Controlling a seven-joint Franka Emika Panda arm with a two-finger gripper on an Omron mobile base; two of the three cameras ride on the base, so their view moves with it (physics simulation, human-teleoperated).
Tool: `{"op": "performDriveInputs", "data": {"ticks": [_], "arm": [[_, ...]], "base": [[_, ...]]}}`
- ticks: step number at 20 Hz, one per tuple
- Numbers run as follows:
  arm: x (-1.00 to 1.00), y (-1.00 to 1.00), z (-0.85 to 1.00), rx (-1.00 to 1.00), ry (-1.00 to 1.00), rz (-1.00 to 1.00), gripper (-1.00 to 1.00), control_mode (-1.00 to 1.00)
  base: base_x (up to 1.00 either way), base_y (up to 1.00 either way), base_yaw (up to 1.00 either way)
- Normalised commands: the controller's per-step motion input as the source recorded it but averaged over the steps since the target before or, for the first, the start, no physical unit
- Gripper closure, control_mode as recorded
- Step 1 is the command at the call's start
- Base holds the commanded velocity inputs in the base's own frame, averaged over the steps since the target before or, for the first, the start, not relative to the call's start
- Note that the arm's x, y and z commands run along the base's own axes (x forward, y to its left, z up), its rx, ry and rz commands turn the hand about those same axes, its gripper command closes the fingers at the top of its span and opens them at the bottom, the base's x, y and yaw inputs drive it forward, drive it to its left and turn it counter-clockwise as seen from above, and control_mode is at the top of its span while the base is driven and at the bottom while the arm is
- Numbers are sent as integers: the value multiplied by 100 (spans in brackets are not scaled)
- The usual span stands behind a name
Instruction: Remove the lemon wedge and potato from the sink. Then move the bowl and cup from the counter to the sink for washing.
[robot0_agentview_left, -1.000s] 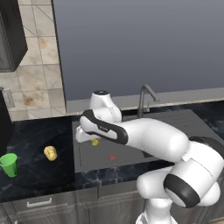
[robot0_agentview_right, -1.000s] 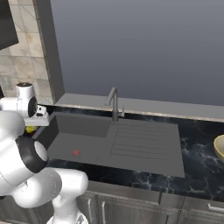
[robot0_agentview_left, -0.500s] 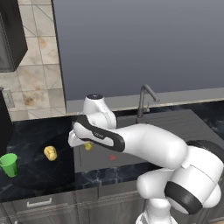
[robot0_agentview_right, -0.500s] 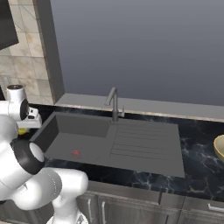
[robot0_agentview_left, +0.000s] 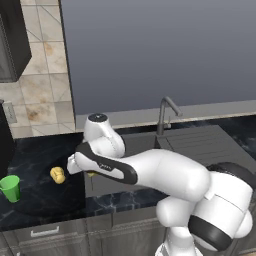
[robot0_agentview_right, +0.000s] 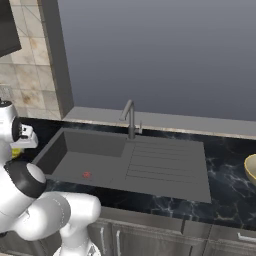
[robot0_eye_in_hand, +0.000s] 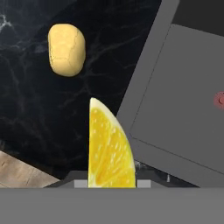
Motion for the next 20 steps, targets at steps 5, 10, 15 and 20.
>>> {"op": "performDriveInputs", "data": {"ticks": [5,10,15,20], "arm": [[-4,35,-6,0,-1,0,100,-100],[0,27,-2,0,0,0,100,-100],[-1,29,-3,0,-1,0,100,-100],[-3,26,-10,0,-3,0,100,-100]], "base": [[0,0,0],[0,0,0],[0,0,0],[0,0,0]]}}
